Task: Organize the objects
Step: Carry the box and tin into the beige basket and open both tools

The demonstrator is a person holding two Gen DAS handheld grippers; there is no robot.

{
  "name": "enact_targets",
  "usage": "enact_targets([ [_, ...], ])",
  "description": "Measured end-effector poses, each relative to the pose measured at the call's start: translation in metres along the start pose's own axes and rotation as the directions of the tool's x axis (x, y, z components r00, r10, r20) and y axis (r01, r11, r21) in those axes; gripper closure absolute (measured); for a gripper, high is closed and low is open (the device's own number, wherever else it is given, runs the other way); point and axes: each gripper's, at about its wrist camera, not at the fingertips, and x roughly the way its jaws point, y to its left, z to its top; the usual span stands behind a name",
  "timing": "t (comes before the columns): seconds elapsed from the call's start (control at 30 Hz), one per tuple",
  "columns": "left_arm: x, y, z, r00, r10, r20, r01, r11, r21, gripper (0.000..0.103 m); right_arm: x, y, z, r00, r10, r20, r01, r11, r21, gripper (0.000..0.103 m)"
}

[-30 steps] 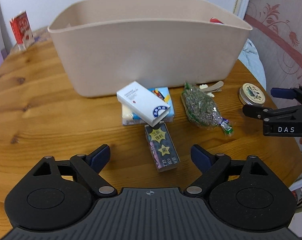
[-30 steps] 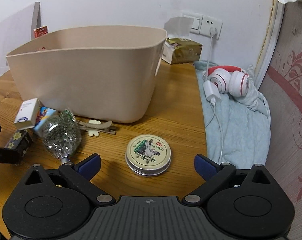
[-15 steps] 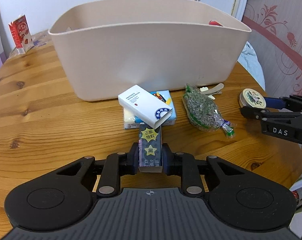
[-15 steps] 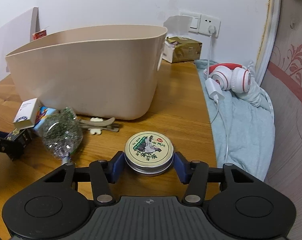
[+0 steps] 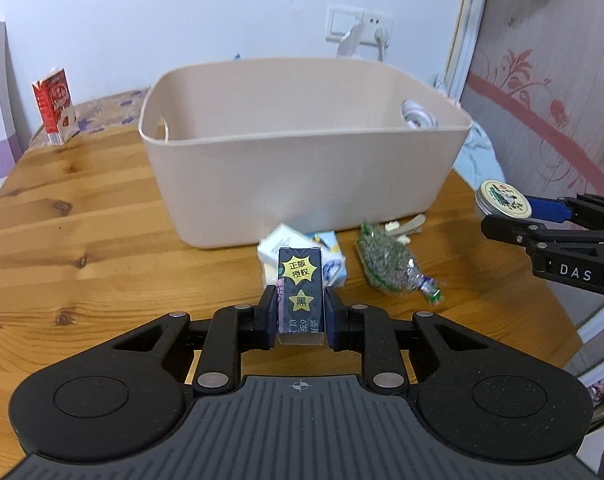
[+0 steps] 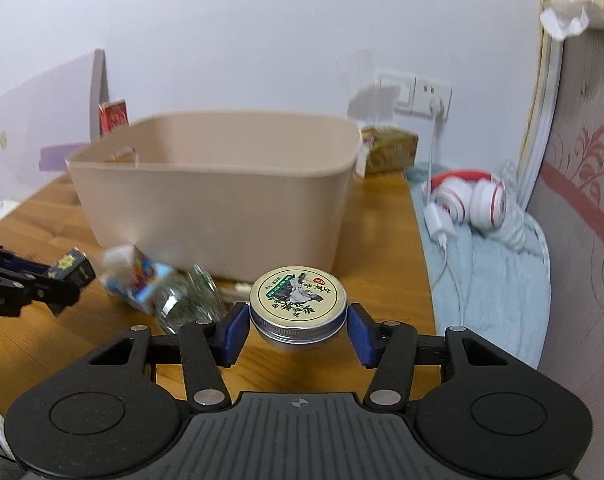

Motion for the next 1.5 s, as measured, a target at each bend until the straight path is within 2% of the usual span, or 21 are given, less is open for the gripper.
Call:
enact_targets([
  [0.17, -0.023, 0.003, 0.012, 0.995, 0.022, 0.094, -0.02, 1.0, -0.016, 0.08, -0.016, 0.004, 0.018, 0.998, 0.014, 0.058, -0.014, 1.0, -0.012, 0.052],
  [0.37, -0.034, 0.007, 0.04, 0.988, 0.023, 0.151, -0.019, 0.999, -0.027, 0.08, -0.025, 0.014, 0.045, 0.993, 0.035, 0.112, -0.031, 0.999, -0.031, 0.052],
  [0.53, -0.038, 0.007, 0.071, 0.977, 0.044, 0.208, -0.042, 0.999, -0.013, 0.08, -0.025, 0.022, 0.069, 0.987, 0.048, 0.154, -0.041, 0.998, -0.052, 0.052],
  [0.67, -0.029, 0.007, 0.094, 0.972, 0.07, 0.224, -0.073, 0.997, 0.007, 0.08, -0.017, 0.028, 0.086, 0.983, 0.054, 0.175, -0.044, 0.997, -0.055, 0.052],
  [0.83, 0.0, 0.012, 0.115, 0.976, 0.109, 0.19, -0.112, 0.994, 0.004, 0.08, 0.002, 0.032, 0.105, 0.984, 0.047, 0.17, -0.04, 0.998, -0.045, 0.052],
  [0.93, 0.02, 0.012, 0.118, 0.971, 0.152, 0.182, -0.16, 0.987, 0.03, 0.08, 0.017, 0.032, 0.11, 0.987, 0.034, 0.157, -0.026, 0.999, -0.048, 0.052],
  [1.0, 0.035, 0.015, 0.12, 0.978, 0.15, 0.145, -0.155, 0.988, 0.024, 0.08, 0.027, 0.035, 0.11, 0.989, 0.009, 0.151, 0.001, 0.998, -0.066, 0.052],
  [1.1, 0.055, 0.018, 0.123, 0.986, 0.141, 0.092, -0.144, 0.989, 0.023, 0.08, 0.044, 0.036, 0.11, 0.992, 0.009, 0.125, 0.0, 0.997, -0.073, 0.052],
  [1.4, 0.1, 0.027, 0.12, 0.989, 0.145, -0.037, -0.145, 0.989, 0.017, 0.079, 0.083, 0.039, 0.101, 0.999, -0.023, 0.026, 0.025, 0.997, -0.069, 0.052],
  [1.43, 0.101, 0.028, 0.119, 0.989, 0.144, -0.039, -0.143, 0.99, 0.018, 0.078, 0.085, 0.039, 0.1, 0.999, -0.027, 0.02, 0.028, 0.997, -0.067, 0.052],
  [1.47, 0.101, 0.028, 0.118, 0.989, 0.14, -0.036, -0.139, 0.99, 0.021, 0.071, 0.087, 0.039, 0.099, 1.0, -0.026, 0.013, 0.027, 0.997, -0.066, 0.052],
  [1.5, 0.1, 0.03, 0.118, 0.99, 0.14, -0.028, -0.14, 0.99, 0.018, 0.057, 0.087, 0.039, 0.098, 1.0, -0.022, 0.011, 0.023, 0.998, -0.059, 0.051],
])
